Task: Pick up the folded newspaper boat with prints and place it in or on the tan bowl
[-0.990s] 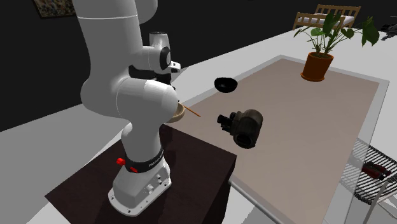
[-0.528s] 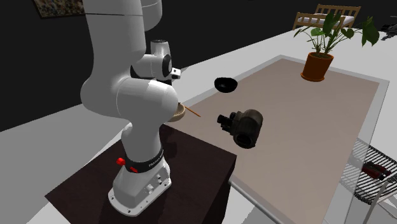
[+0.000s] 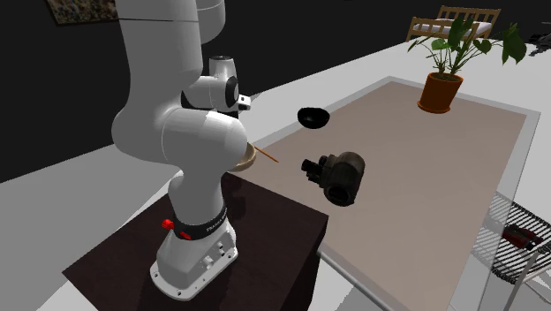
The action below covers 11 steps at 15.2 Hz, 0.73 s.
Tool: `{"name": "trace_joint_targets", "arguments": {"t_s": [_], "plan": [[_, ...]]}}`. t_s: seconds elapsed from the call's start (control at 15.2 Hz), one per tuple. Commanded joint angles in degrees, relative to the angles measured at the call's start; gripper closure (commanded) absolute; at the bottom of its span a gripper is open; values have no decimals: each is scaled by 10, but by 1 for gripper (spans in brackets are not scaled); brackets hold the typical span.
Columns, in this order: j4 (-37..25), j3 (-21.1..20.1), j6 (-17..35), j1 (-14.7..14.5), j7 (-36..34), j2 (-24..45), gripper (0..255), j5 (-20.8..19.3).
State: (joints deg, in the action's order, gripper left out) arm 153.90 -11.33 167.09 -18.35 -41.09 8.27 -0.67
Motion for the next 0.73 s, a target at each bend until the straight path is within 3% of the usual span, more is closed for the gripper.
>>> {"name": "trace_joint_targets", "arguments": {"t_s": [0.0, 0.2, 0.46, 0.66], "plan": [[0, 0, 0, 0, 0, 0, 0, 0], [0, 0, 0, 0, 0, 0, 0, 0], [11, -21, -86, 12, 39, -99, 0, 54], [12, -20, -86, 11, 39, -99, 0, 54]]}}
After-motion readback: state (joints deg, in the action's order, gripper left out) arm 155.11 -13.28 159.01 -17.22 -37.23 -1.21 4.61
